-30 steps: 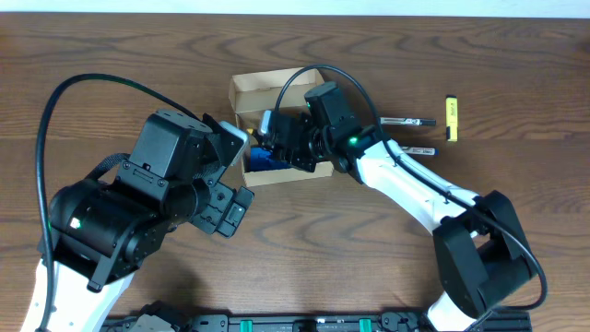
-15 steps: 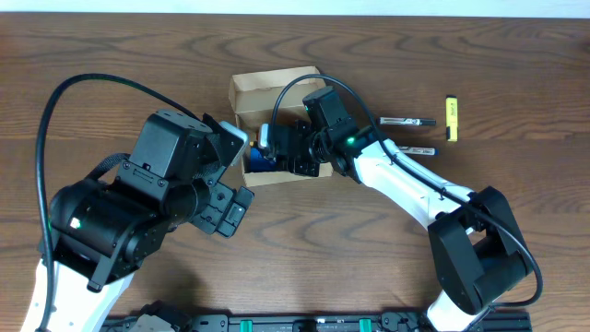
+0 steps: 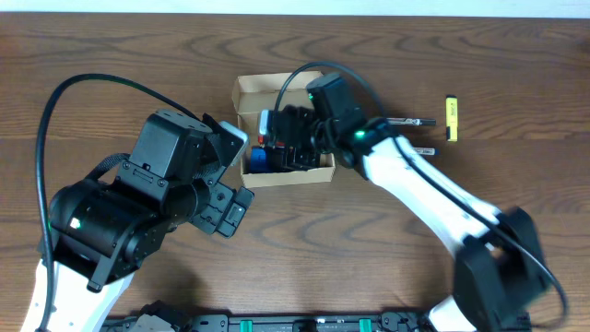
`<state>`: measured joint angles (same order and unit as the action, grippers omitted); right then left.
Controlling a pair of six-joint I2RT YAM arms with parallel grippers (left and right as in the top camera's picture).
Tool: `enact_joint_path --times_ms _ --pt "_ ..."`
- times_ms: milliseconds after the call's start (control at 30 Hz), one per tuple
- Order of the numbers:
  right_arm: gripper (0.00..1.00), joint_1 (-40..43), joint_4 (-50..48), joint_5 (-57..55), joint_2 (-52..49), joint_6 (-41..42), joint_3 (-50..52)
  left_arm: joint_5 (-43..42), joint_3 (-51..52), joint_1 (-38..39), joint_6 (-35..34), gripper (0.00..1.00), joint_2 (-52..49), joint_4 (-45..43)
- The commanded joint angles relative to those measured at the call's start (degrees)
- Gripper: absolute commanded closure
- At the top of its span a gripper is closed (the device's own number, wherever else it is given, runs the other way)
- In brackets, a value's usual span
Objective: Pack container
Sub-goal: 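Carry the black tape cutter into the box and release, then move the right gripper to the yellow highlighter and grasp it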
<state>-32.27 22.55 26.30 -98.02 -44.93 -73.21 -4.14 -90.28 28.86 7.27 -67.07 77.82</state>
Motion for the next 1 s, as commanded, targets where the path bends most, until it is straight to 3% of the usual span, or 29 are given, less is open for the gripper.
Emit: enact_joint_path --times_ms 0,200,400,667,967 --pt "0.28 1.81 1.33 -2.43 8.20 3.19 -2.67 -0.33 0.17 -0.35 -0.63 0.05 -0.11 0.11" --pt "0.26 11.52 7.98 -12.41 16.65 13.92 -2.67 -0.33 0.17 -0.35 -0.66 0.05 -0.11 0.11" --pt "0.25 25.24 14.19 -21.22 16.83 24.11 -2.64 -0.31 0.17 -0.35 -0.63 0.05 -0.11 0.11" --pt "0.21 39.69 14.19 -23.69 8.35 35.26 -2.64 -0.33 0.17 -0.35 -0.63 0.05 -0.11 0.11" --pt "0.20 42.03 9.20 -29.05 -7.30 42.86 -2.64 -0.33 0.17 -0.35 -0.66 0.05 -0.11 0.11"
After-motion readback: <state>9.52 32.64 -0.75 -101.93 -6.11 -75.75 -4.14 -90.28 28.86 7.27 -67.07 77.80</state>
